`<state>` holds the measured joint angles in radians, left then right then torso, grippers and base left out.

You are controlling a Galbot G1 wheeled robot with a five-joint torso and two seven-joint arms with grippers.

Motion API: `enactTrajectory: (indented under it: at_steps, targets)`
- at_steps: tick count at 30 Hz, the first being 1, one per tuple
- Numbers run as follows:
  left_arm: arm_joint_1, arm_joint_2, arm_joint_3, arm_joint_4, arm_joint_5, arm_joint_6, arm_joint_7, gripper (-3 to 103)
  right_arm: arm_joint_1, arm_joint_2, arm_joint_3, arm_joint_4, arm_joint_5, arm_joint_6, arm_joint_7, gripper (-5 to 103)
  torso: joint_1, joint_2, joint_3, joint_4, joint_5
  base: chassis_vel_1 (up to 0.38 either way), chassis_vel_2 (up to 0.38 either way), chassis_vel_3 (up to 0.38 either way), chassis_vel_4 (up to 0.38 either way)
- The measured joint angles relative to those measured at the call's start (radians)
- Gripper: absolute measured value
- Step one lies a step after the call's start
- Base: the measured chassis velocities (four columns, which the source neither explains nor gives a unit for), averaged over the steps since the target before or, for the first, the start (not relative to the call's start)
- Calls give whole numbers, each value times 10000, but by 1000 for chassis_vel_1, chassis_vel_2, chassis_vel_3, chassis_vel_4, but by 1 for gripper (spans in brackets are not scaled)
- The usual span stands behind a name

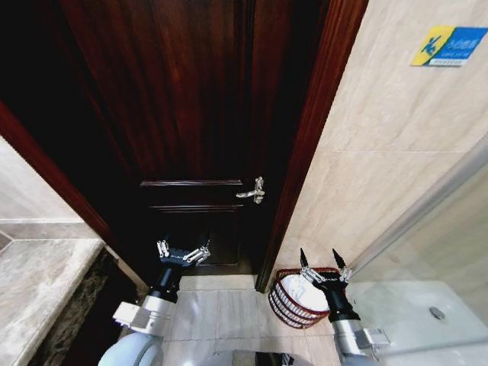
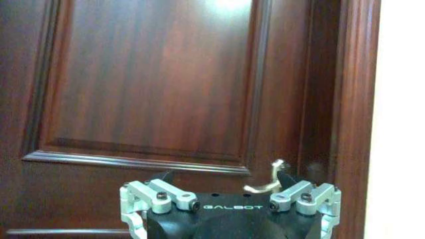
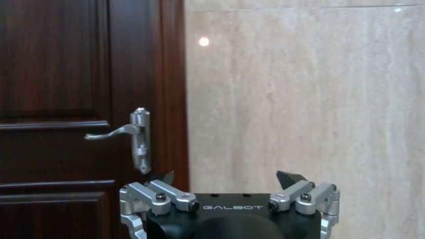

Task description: Discard the used towel into the hamper.

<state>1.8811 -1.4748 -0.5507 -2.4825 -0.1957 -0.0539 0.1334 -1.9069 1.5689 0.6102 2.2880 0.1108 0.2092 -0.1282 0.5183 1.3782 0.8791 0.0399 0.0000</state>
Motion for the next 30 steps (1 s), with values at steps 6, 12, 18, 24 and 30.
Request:
enactTrajectory:
  at_steps: [6,12,18,24,30]
  targets:
    - [0,-4,2,0,0,0,0,100,0,0,4,0,0,0,0,100,-5,-9,-6,-1,1,-176,-174,165,173]
    - [0,-6,4,0,0,0,0,100,-1,-2,7,-1,0,0,1,100,-8,-15,-8,0,4,-134,-124,127,112]
    - [0,0,1,0,0,0,0,100,0,0,1,0,0,0,1,100,-10,-21,-12,-2,-5,0,7,4,-3]
    - [0,0,0,0,0,0,0,100,0,0,-1,0,0,0,1,100,-11,-24,-14,-2,-1,12,22,-30,-23]
    - [0,-2,1,0,0,0,0,100,0,0,1,0,0,0,1,100,-13,-29,-15,0,0,0,0,0,0]
